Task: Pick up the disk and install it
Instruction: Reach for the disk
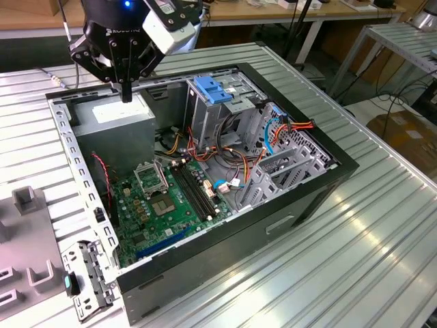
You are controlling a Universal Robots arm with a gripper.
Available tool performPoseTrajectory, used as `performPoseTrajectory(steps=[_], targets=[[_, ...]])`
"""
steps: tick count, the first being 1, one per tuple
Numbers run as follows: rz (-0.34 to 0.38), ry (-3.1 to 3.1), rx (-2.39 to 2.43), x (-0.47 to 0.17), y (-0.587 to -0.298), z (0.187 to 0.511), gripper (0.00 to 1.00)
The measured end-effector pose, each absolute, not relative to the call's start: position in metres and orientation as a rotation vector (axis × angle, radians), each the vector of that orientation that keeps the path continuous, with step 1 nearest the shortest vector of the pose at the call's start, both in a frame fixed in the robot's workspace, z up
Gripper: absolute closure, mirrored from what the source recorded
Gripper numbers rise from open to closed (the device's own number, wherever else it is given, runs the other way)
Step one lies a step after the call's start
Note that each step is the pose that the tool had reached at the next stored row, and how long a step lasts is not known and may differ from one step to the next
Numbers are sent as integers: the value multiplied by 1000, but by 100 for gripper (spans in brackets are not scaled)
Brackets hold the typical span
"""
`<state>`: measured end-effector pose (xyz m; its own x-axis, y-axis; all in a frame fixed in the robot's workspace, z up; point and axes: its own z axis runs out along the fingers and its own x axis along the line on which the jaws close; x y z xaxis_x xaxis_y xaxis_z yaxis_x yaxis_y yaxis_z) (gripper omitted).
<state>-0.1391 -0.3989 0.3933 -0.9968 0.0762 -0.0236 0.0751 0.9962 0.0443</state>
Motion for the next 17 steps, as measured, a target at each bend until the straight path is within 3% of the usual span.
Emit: performPoseTrajectory(steps=[17], targets=[[67, 3115, 118, -148, -399, 393, 89]])
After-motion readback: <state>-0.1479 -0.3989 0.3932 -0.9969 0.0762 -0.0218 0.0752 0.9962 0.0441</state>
